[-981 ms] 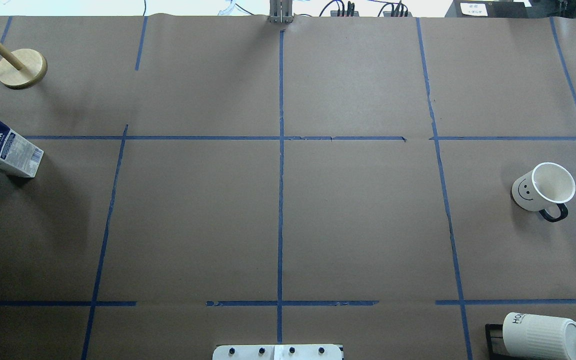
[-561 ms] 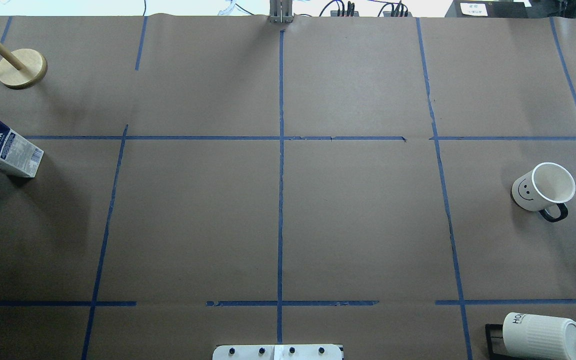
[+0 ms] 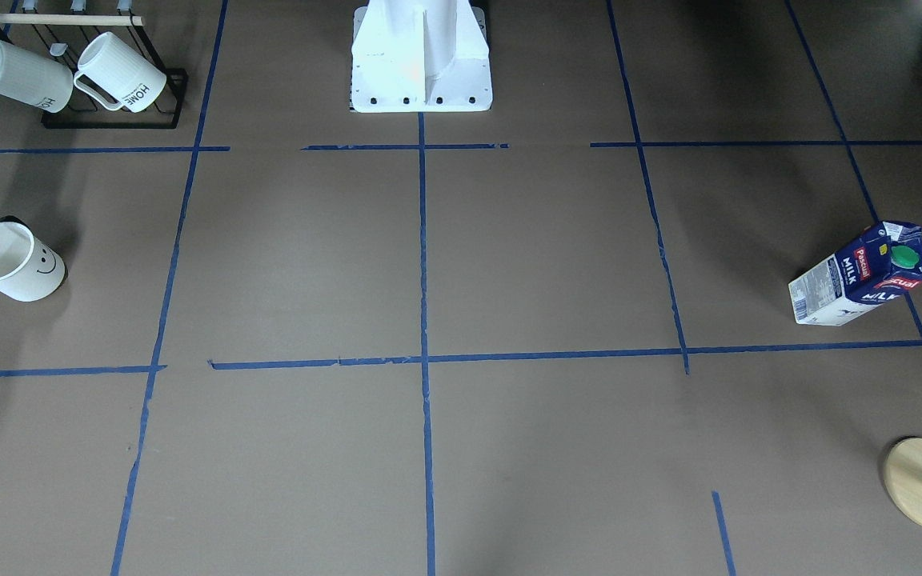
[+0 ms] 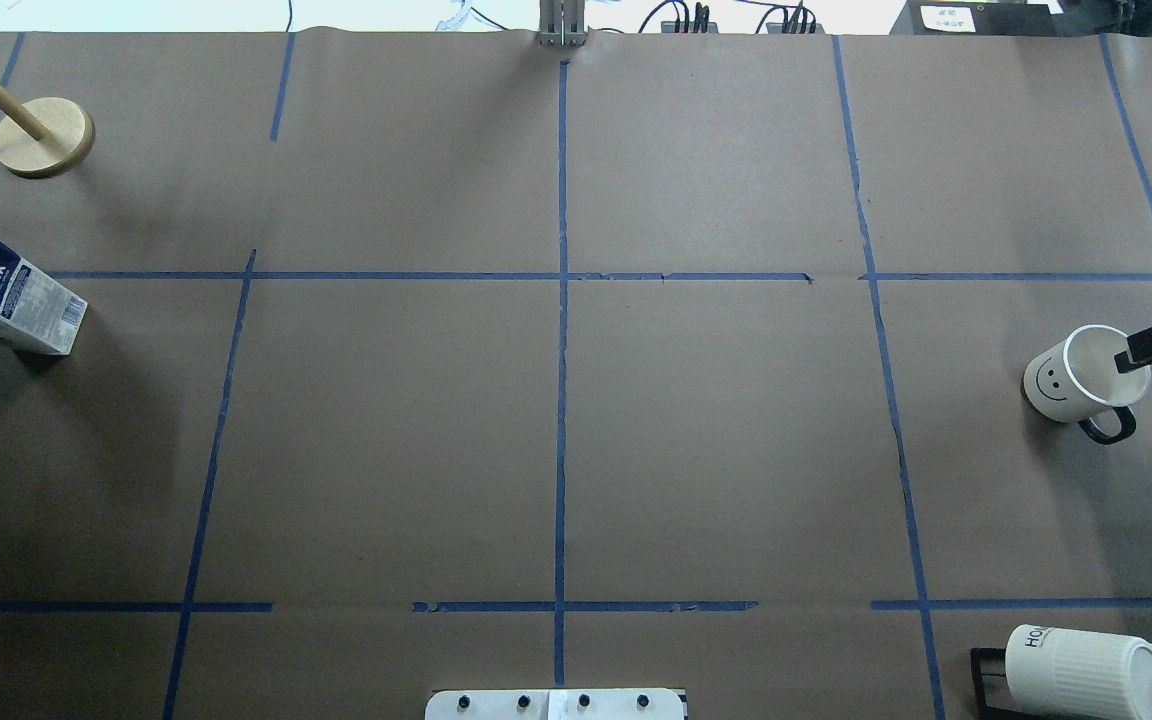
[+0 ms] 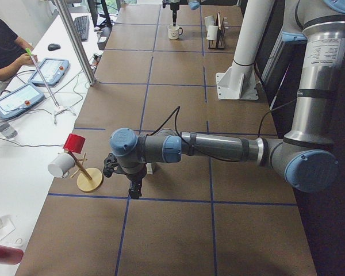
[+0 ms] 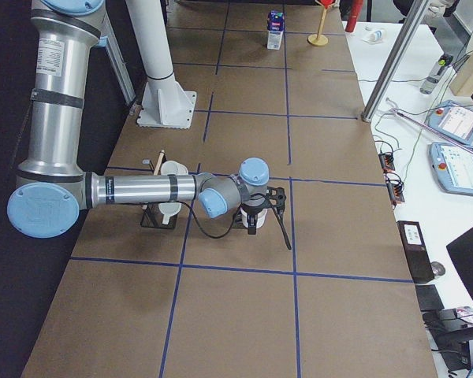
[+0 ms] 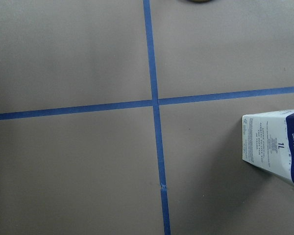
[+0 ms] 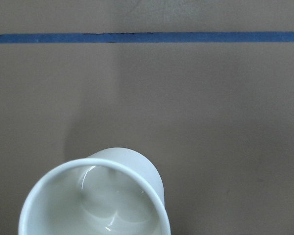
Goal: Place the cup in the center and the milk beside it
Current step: 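Reach the right gripper down and grasp the white mug's rim, then carry the white mug with the right gripper to the table center, then release the mug and lift the right gripper away from it, then grasp the blue milk carton with the left gripper while the right arm withdraws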
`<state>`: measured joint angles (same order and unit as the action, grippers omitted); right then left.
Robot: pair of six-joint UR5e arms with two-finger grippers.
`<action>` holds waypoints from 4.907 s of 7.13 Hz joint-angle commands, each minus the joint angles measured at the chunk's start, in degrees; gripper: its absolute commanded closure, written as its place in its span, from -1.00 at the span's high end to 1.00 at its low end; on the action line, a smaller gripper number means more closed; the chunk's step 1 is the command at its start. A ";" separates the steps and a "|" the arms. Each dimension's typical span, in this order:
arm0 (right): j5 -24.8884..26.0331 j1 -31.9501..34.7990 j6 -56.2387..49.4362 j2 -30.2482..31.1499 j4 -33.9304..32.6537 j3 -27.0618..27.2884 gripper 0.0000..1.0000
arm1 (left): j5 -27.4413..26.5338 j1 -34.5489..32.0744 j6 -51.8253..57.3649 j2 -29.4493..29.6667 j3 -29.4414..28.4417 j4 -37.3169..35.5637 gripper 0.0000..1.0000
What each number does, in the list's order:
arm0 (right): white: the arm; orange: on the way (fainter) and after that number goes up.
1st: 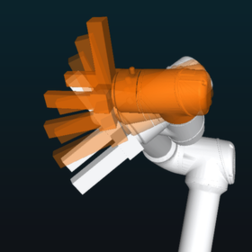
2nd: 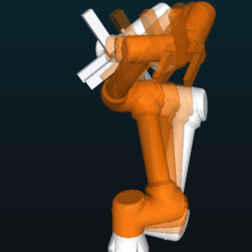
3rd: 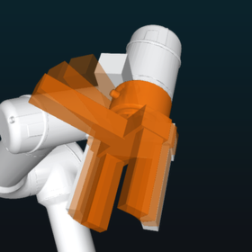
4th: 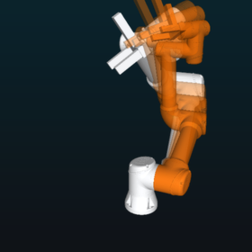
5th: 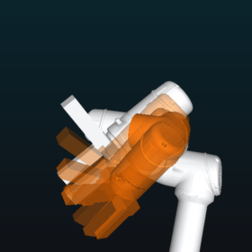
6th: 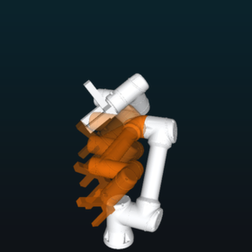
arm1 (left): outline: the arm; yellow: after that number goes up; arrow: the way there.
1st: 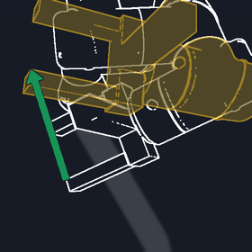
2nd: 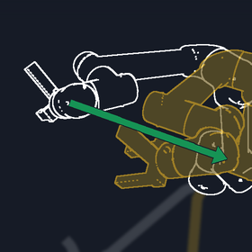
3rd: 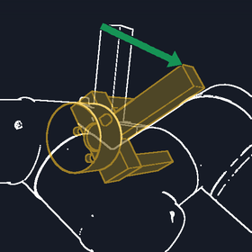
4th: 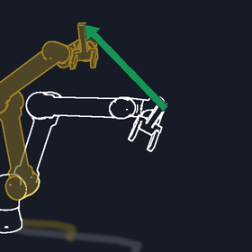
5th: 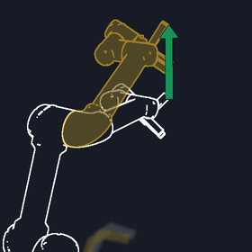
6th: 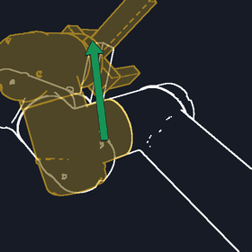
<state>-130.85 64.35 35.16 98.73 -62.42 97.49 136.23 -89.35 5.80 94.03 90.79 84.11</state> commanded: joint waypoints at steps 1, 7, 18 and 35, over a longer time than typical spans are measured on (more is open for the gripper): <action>0.86 -1.24 0.60 -0.38 0.10 -0.90 -0.26 | 0.00 0.06 0.00 0.02 0.08 0.00 1.00; -0.38 -9.97 19.39 -15.79 -2.44 5.32 -1.00 | 0.00 -0.03 0.09 0.37 0.52 0.00 1.00; 14.74 -25.94 43.50 -54.43 -21.08 -16.71 -0.90 | 0.96 -0.03 -0.26 -0.07 3.86 0.09 1.00; 9.74 -17.41 39.28 -44.42 -20.20 -4.42 1.00 | 1.23 17.10 -19.34 6.61 2.38 0.35 0.94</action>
<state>-121.11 46.96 74.41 54.32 -82.62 93.02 137.47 -73.01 -13.55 100.64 93.90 84.30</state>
